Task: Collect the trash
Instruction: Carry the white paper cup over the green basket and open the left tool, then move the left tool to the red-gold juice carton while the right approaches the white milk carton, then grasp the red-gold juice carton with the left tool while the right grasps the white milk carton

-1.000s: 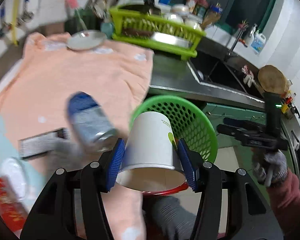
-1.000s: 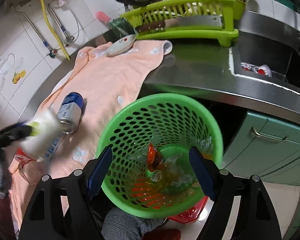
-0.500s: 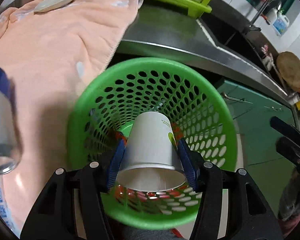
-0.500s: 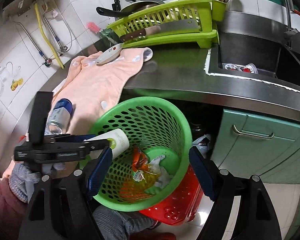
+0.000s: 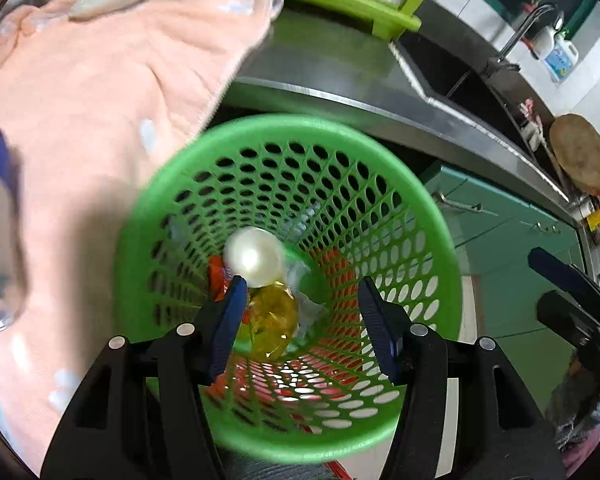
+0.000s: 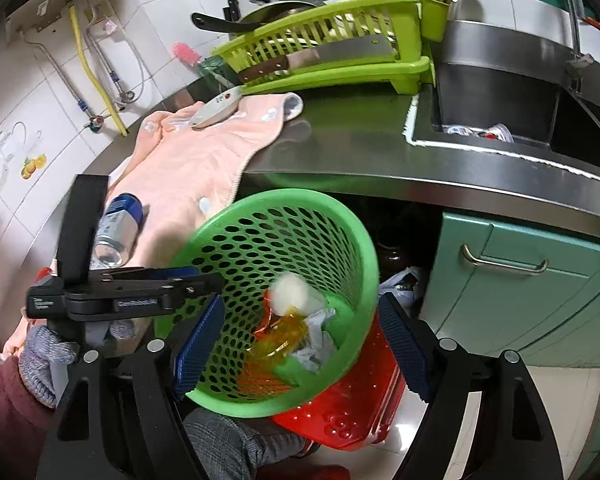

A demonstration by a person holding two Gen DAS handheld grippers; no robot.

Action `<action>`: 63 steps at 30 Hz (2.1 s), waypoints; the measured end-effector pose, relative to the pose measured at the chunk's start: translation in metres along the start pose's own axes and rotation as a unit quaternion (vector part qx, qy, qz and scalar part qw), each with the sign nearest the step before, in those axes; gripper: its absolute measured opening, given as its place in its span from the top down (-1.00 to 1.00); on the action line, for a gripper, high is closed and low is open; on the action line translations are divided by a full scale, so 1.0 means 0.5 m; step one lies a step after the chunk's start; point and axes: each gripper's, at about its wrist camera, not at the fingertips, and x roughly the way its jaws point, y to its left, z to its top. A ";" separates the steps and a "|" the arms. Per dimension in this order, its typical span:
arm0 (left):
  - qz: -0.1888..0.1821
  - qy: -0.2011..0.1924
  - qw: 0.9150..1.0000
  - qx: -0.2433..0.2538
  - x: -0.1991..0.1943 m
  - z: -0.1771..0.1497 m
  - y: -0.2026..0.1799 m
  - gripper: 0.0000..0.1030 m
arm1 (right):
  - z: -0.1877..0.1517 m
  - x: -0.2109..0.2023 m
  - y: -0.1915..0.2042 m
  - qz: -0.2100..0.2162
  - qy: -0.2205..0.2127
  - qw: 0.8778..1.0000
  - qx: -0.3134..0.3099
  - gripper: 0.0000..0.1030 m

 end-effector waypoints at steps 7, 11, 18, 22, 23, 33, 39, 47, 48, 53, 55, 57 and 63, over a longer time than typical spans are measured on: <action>0.013 -0.062 0.998 0.006 -0.165 -0.046 0.033 -0.12 | 0.008 -0.011 0.072 0.028 -0.003 0.999 -0.021 -0.47; 0.028 -0.094 0.995 0.010 -0.260 -0.089 0.065 -0.12 | 0.007 -0.007 0.140 0.049 0.002 0.998 -0.045 -0.47; 0.060 -0.119 0.990 0.034 -0.405 -0.182 0.146 -0.26 | 0.002 0.008 0.265 0.086 0.017 0.993 -0.081 -0.47; 0.073 -0.117 0.989 0.049 -0.463 -0.236 0.203 -0.26 | -0.003 0.022 0.345 0.098 0.027 0.989 -0.105 -0.47; 0.081 -0.118 0.988 0.051 -0.475 -0.252 0.217 -0.26 | -0.004 0.025 0.361 0.101 0.029 0.988 -0.111 -0.47; 0.104 -0.132 0.985 0.049 -0.532 -0.369 0.309 -0.28 | -0.015 0.067 0.495 0.122 0.057 0.980 -0.149 -0.47; 0.122 -0.114 0.982 0.082 -0.530 -0.390 0.331 -0.29 | -0.020 0.083 0.559 0.137 0.068 0.974 -0.165 -0.47; 0.154 -0.085 0.974 0.140 -0.510 -0.394 0.362 -0.31 | -0.031 0.098 0.592 0.143 0.082 0.971 -0.175 -0.47; 0.159 -0.083 0.973 0.144 -0.507 -0.393 0.364 -0.31 | -0.032 0.101 0.594 0.145 0.086 0.970 -0.173 -0.47; 0.159 -0.069 0.971 0.163 -0.493 -0.387 0.370 -0.31 | -0.030 0.109 0.598 0.148 0.091 0.969 -0.175 -0.47; 0.159 -0.060 0.971 0.168 -0.485 -0.385 0.372 -0.31 | -0.030 0.110 0.599 0.148 0.092 0.969 -0.176 -0.47; 0.162 -0.056 0.967 0.186 -0.480 -0.386 0.370 -0.31 | -0.031 0.113 0.600 0.149 0.095 0.968 -0.176 -0.47; 0.175 -0.037 0.955 0.235 -0.471 -0.394 0.352 -0.34 | -0.032 0.123 0.597 0.156 0.110 0.967 -0.171 -0.47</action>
